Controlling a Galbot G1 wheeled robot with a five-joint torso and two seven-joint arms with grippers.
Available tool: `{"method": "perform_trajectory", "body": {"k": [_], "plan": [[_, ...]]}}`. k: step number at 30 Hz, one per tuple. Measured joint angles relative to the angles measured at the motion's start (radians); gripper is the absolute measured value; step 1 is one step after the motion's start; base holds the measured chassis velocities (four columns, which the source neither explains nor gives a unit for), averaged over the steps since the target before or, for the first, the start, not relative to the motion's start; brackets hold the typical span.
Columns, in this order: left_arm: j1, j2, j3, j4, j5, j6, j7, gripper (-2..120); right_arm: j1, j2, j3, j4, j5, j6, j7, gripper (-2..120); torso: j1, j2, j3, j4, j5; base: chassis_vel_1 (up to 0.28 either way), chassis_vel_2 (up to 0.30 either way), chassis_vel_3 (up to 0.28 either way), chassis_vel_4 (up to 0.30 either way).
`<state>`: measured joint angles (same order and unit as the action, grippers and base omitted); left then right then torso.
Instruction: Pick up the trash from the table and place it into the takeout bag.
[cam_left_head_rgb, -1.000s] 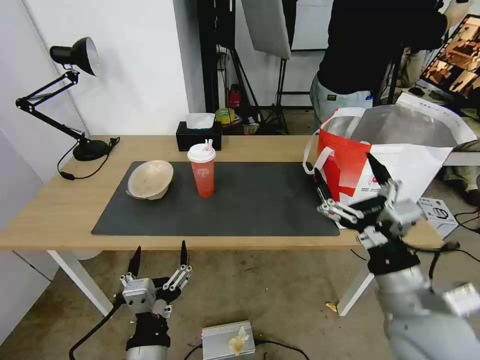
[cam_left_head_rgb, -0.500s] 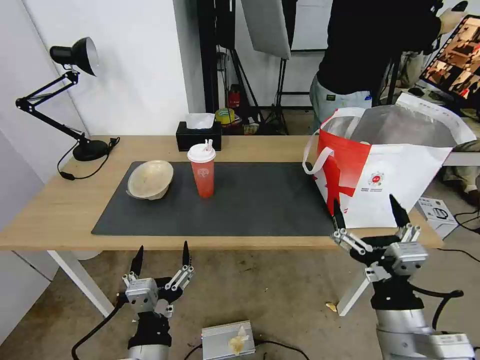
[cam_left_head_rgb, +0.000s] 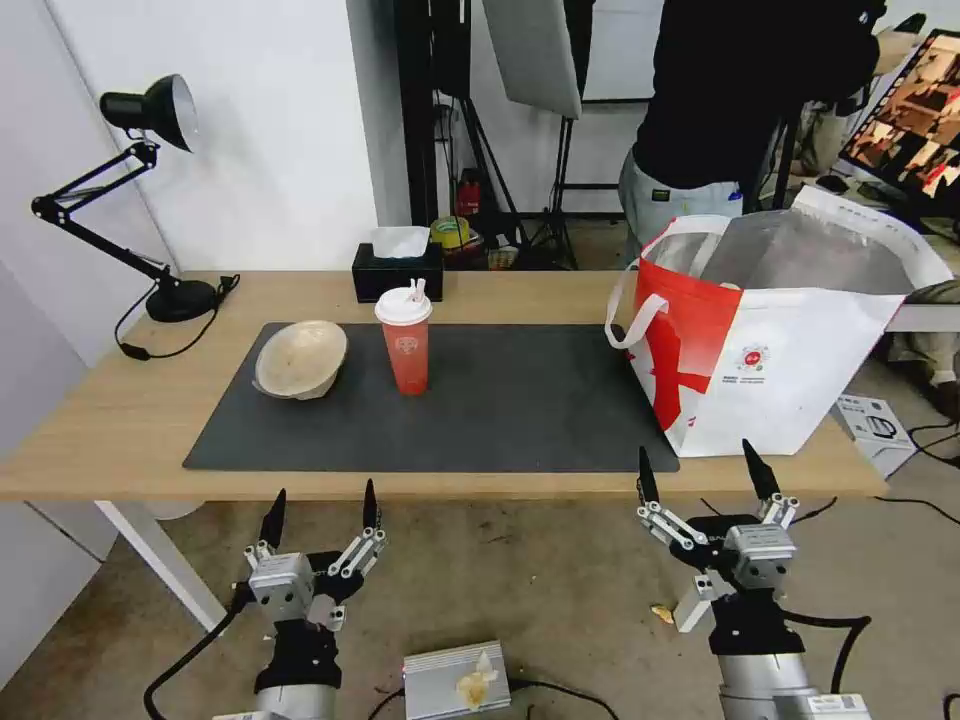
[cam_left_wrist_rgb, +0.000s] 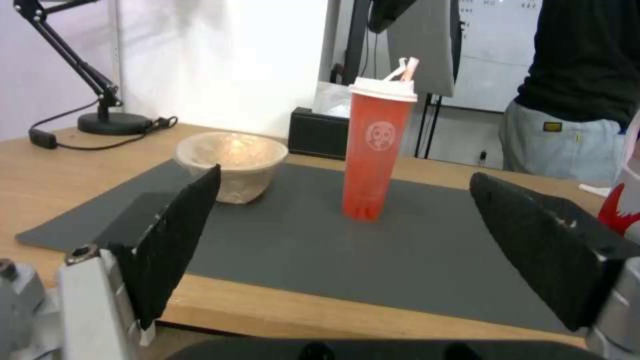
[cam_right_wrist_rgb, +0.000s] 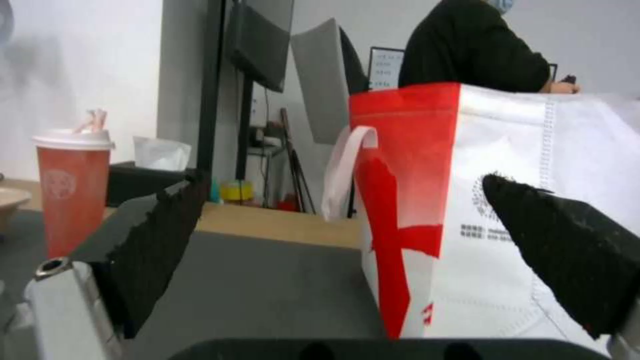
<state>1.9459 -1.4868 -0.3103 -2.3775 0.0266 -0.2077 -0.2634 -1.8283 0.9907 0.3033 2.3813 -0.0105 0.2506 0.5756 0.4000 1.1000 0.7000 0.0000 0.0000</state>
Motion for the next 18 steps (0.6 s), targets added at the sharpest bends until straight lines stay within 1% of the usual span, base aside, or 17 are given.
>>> {"method": "perform_trajectory", "body": {"k": [18], "plan": [[-0.005,-0.002,0.000,0.005,-0.004,0.000,0.000,100,-0.008,0.027,-0.048,-0.026,-0.024,-0.005,0.021,100,0.000,0.000,0.000,0.0000,0.0000,0.000,0.000,0.000,0.000]]}}
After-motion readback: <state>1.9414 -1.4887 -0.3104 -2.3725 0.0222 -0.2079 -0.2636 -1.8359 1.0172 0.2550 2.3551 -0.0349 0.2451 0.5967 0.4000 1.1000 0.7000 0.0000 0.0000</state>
